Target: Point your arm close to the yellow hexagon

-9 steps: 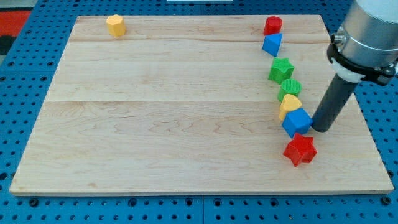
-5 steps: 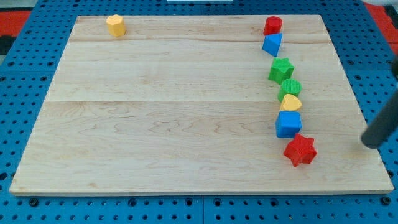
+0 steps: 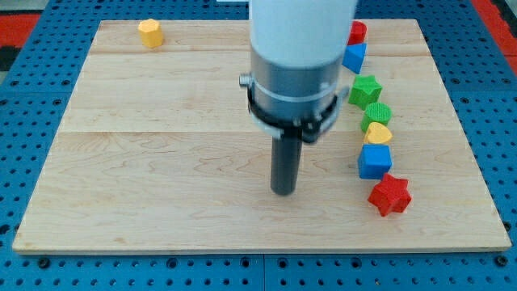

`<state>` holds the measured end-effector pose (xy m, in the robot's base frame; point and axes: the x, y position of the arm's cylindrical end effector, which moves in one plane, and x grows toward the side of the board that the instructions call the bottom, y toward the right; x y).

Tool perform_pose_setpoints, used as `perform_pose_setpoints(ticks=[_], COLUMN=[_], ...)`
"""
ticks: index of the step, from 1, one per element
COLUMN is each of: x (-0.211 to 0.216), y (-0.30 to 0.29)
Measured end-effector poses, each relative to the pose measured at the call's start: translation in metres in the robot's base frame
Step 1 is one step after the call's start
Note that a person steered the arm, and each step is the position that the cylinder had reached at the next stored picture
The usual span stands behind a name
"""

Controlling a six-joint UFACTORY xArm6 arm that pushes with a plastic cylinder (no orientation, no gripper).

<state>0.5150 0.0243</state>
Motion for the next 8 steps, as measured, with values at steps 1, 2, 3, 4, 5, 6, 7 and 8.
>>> perform_pose_setpoints(ticks=[1, 2, 3, 4, 5, 6, 7, 8], x=[-0.054, -0.105, -0.156, -0.171, -0.186, -0.218, -0.237, -0.25], y=[0.0, 0.0, -0.013, -0.099, -0.17, -0.22, -0.296, -0.319])
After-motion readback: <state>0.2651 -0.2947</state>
